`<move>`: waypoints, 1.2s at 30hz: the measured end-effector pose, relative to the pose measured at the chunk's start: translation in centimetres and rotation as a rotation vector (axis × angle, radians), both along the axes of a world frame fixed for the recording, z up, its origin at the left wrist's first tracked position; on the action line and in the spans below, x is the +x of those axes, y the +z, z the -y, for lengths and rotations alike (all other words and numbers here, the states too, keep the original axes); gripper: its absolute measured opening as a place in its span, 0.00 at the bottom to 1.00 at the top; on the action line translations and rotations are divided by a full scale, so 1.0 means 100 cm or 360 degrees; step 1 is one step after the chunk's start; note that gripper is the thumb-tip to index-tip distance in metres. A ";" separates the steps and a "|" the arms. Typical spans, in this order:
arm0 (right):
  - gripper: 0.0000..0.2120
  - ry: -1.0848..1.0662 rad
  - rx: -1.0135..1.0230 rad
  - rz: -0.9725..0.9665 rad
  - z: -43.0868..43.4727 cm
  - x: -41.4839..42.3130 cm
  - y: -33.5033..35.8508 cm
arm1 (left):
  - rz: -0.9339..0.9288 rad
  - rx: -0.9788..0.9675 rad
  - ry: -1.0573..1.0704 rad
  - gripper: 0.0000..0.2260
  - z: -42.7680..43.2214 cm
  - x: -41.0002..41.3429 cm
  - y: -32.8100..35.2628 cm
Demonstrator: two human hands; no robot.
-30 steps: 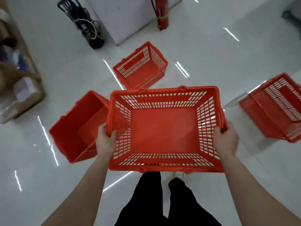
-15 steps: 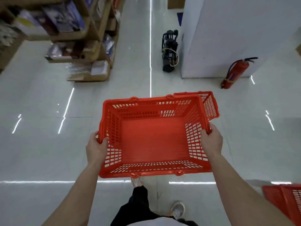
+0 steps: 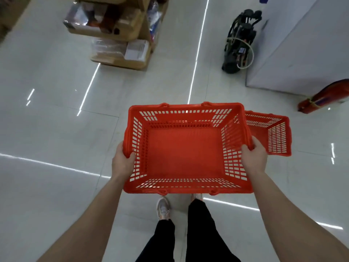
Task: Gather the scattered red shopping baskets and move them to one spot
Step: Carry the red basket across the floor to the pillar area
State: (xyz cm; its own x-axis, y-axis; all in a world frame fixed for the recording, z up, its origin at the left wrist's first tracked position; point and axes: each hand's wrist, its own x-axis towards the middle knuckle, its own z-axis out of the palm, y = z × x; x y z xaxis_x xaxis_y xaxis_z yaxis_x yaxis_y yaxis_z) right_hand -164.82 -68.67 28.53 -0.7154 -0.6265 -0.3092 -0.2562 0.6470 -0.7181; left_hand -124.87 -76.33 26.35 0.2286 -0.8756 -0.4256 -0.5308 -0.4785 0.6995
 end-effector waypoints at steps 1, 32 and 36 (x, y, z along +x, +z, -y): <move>0.17 0.0010 0.0006 0.0009 0.013 -0.003 -0.014 | 0.0010 0.0009 0.0017 0.22 0.009 -0.003 -0.011; 0.34 0.0820 0.1050 -0.0257 0.029 -0.007 -0.018 | 0.0499 0.0327 -0.1262 0.27 0.038 -0.110 -0.011; 0.36 0.0566 0.1172 -0.0391 -0.050 -0.015 0.040 | 0.0655 0.0144 -0.1762 0.32 0.021 -0.160 0.040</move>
